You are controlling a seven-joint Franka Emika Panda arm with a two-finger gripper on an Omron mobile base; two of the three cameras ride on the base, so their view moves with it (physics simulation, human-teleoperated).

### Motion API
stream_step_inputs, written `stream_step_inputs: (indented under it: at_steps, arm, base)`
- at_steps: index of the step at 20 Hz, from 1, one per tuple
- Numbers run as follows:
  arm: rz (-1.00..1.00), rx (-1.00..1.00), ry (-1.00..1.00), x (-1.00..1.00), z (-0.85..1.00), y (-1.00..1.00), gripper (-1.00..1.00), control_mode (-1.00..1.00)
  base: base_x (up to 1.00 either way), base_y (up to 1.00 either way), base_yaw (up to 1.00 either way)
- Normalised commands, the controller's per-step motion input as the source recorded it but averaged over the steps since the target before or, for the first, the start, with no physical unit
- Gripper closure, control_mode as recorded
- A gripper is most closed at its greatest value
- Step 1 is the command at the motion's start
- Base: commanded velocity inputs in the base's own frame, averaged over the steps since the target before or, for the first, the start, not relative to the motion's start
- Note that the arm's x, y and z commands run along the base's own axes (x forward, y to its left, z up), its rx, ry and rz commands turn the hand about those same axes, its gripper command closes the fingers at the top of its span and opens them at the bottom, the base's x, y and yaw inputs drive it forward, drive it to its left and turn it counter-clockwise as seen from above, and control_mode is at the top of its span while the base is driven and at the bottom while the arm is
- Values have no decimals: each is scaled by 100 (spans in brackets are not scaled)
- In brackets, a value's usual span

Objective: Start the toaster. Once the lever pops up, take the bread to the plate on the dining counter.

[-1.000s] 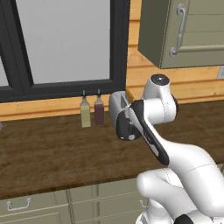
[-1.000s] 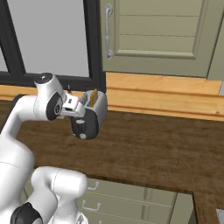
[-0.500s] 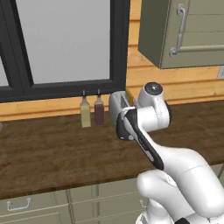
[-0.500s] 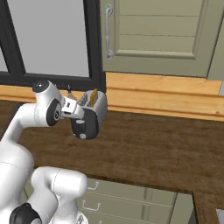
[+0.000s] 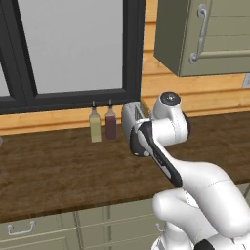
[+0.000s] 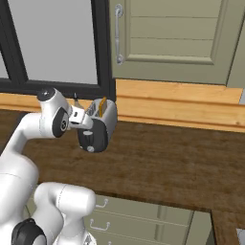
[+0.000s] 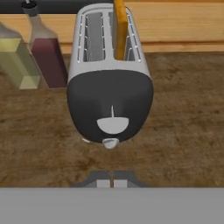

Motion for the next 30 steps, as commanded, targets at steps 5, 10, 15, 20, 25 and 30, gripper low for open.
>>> stream_step_inputs:
  at_steps: [5, 10, 15, 20, 25, 30]
  arm:
    - [0, 0, 0, 5, -33, 0, 100, -100]
    - [0, 0, 0, 16, -33, -2, 100, -100]
    - [0, 0, 0, 43, -2, -12, 100, -100]
    - [0, 0, 0, 31, -10, -6, 100, -100]
    - [0, 0, 0, 20, -16, 0, 100, -100]
    - [0, 0, 0, 4, -21, 0, 100, -100]
  base:
    - [0, 0, 0]
    - [0, 0, 0]
    - [0, 0, 0]
    - [0, 0, 0]
    - [0, 0, 0]
    - [0, 0, 0]
